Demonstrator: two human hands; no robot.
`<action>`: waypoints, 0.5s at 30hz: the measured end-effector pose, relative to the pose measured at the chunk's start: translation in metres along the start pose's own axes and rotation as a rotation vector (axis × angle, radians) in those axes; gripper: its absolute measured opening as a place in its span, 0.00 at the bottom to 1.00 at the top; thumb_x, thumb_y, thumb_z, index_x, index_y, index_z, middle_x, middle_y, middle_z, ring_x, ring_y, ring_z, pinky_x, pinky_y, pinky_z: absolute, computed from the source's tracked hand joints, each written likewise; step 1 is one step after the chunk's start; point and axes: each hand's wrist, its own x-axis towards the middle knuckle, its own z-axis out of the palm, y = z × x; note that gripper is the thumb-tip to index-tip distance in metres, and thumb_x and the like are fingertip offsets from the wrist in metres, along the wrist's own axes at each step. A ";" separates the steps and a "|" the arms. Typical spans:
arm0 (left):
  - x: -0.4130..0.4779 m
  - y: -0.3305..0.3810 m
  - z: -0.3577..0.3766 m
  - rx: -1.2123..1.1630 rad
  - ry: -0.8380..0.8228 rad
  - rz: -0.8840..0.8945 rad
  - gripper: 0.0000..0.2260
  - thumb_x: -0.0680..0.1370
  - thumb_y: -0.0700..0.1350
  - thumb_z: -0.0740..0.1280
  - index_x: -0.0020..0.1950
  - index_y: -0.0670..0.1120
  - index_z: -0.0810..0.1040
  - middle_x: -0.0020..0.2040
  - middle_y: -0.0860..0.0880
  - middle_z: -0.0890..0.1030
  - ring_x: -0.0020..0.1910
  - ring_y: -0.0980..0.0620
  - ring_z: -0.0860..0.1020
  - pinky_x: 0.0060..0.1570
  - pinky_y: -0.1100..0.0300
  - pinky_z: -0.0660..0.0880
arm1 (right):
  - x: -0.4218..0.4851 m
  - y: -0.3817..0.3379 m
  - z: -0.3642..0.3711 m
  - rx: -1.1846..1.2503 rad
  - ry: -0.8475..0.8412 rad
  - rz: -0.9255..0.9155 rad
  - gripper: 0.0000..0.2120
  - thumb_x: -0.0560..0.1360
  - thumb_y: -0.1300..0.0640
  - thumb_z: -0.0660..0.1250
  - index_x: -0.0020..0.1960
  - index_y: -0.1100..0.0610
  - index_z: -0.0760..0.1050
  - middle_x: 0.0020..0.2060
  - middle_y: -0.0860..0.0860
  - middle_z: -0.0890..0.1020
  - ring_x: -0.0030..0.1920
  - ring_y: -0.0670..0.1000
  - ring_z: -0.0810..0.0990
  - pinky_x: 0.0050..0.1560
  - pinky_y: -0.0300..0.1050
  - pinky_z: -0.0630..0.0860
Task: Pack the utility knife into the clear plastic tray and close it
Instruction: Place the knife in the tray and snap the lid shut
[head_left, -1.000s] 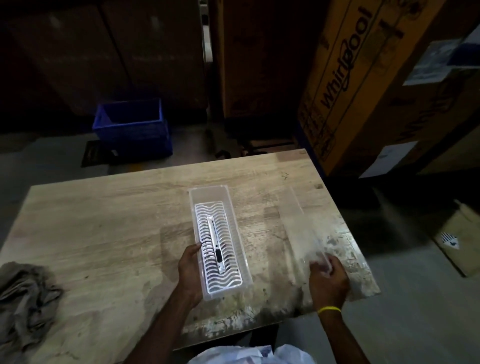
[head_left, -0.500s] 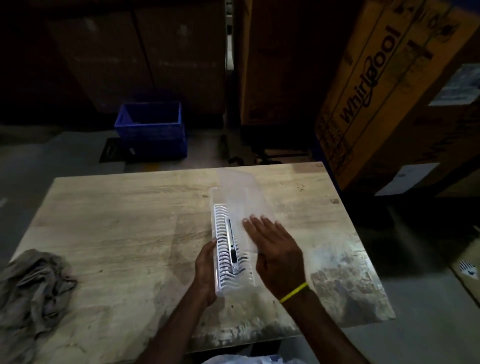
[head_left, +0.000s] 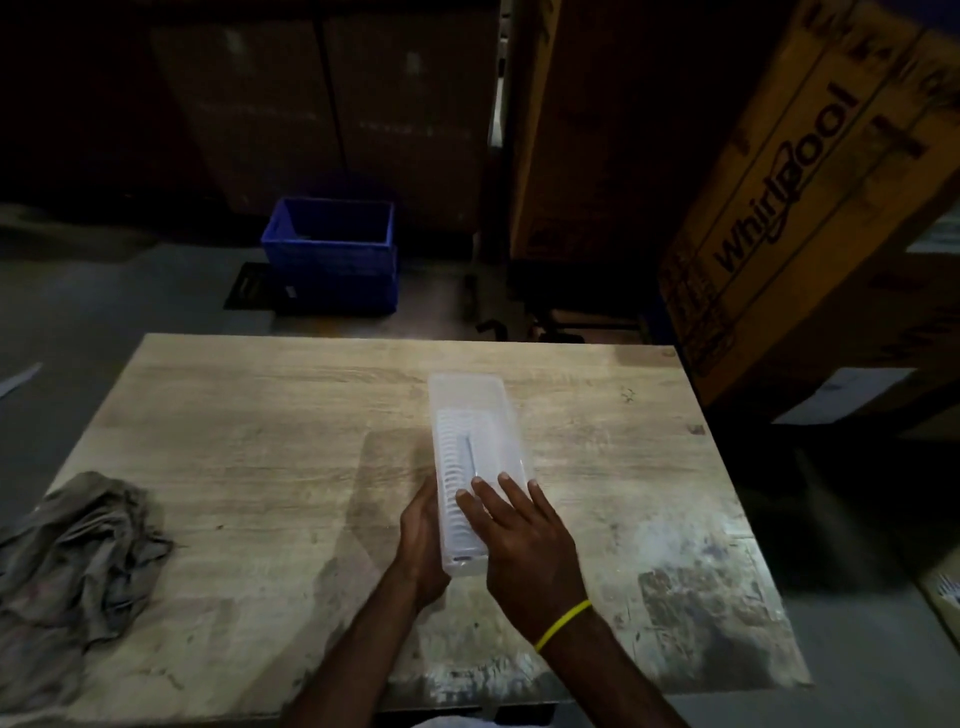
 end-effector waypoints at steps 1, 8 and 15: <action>0.001 0.001 0.000 0.000 -0.024 -0.012 0.19 0.69 0.49 0.68 0.51 0.37 0.87 0.47 0.37 0.86 0.42 0.42 0.86 0.36 0.52 0.83 | -0.002 0.000 0.001 0.005 -0.006 0.002 0.27 0.70 0.62 0.56 0.65 0.52 0.80 0.64 0.51 0.82 0.65 0.58 0.80 0.63 0.61 0.77; 0.008 0.004 0.000 0.042 0.018 -0.074 0.31 0.68 0.57 0.73 0.65 0.38 0.80 0.59 0.36 0.82 0.56 0.39 0.79 0.63 0.44 0.73 | -0.011 0.005 0.009 0.072 -0.076 -0.008 0.26 0.73 0.62 0.66 0.70 0.52 0.75 0.69 0.50 0.78 0.71 0.57 0.73 0.70 0.59 0.69; 0.013 0.009 0.005 0.128 -0.051 -0.217 0.26 0.73 0.57 0.65 0.58 0.37 0.84 0.51 0.36 0.84 0.44 0.39 0.84 0.46 0.47 0.81 | -0.014 0.016 -0.001 0.230 -0.131 0.004 0.26 0.77 0.51 0.63 0.74 0.50 0.69 0.73 0.49 0.73 0.74 0.54 0.69 0.72 0.55 0.69</action>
